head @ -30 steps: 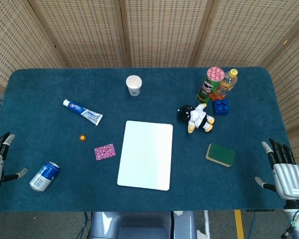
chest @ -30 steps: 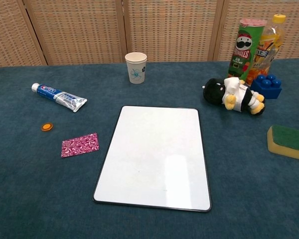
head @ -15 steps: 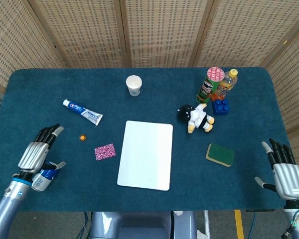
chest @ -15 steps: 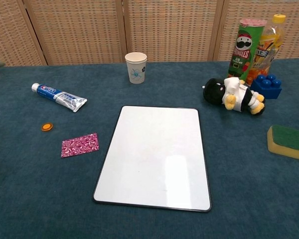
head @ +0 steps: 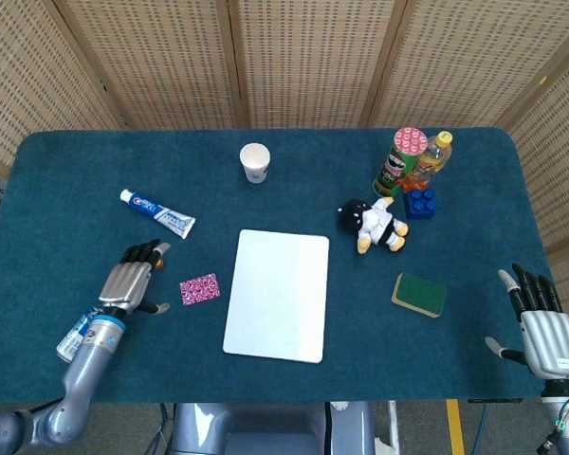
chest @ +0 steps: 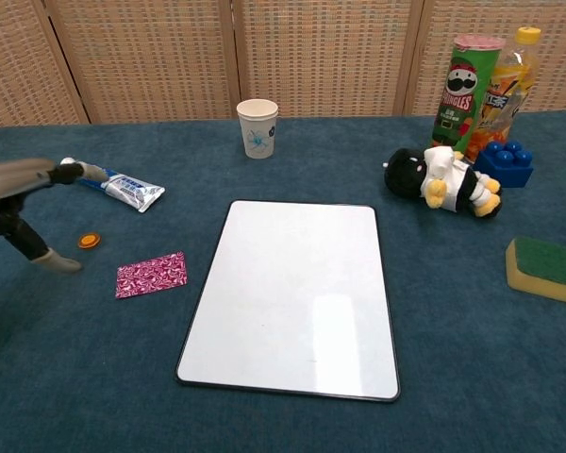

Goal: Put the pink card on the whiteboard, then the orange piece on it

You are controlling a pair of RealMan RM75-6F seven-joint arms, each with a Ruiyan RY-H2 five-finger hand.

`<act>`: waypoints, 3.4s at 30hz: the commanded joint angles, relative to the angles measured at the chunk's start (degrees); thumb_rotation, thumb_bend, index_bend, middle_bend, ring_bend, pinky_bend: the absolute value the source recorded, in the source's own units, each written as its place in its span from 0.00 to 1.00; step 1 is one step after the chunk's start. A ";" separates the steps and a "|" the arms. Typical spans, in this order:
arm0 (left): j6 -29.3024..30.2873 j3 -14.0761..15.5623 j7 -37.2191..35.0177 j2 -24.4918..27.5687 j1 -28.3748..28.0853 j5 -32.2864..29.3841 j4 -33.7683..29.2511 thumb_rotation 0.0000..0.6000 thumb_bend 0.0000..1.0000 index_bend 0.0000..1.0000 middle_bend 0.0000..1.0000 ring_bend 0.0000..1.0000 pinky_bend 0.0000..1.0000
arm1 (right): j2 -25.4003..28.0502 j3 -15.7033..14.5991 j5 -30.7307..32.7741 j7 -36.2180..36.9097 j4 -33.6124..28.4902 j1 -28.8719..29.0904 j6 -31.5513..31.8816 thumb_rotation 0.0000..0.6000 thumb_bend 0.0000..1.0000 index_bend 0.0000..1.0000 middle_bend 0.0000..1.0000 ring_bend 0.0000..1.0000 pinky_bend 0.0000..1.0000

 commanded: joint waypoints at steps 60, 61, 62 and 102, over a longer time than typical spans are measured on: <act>-4.23 -0.77 -5.59 -14.88 -2.45 2.24 28.03 1.00 0.00 0.08 0.00 0.00 0.00 | 0.43 -0.07 0.12 1.02 -0.29 0.12 -0.51 1.00 0.00 0.00 0.00 0.00 0.00; -4.52 -0.98 -5.94 -14.69 -2.49 2.30 28.36 1.00 0.00 0.08 0.00 0.00 0.00 | 0.43 -0.08 0.12 1.01 -0.29 0.11 -0.50 1.00 0.00 0.00 0.00 0.00 0.00; -4.66 -1.10 -6.20 -14.52 -2.48 2.42 28.52 1.00 0.00 0.08 0.00 0.00 0.00 | 0.44 -0.07 0.13 1.00 -0.31 0.12 -0.50 1.00 0.00 0.00 0.00 0.00 0.00; -10.75 2.65 -2.41 -7.01 -8.30 1.91 17.64 1.00 0.10 0.35 0.00 0.00 0.00 | 0.63 -0.13 0.28 1.16 -0.51 0.16 -0.79 1.00 0.00 0.00 0.00 0.00 0.00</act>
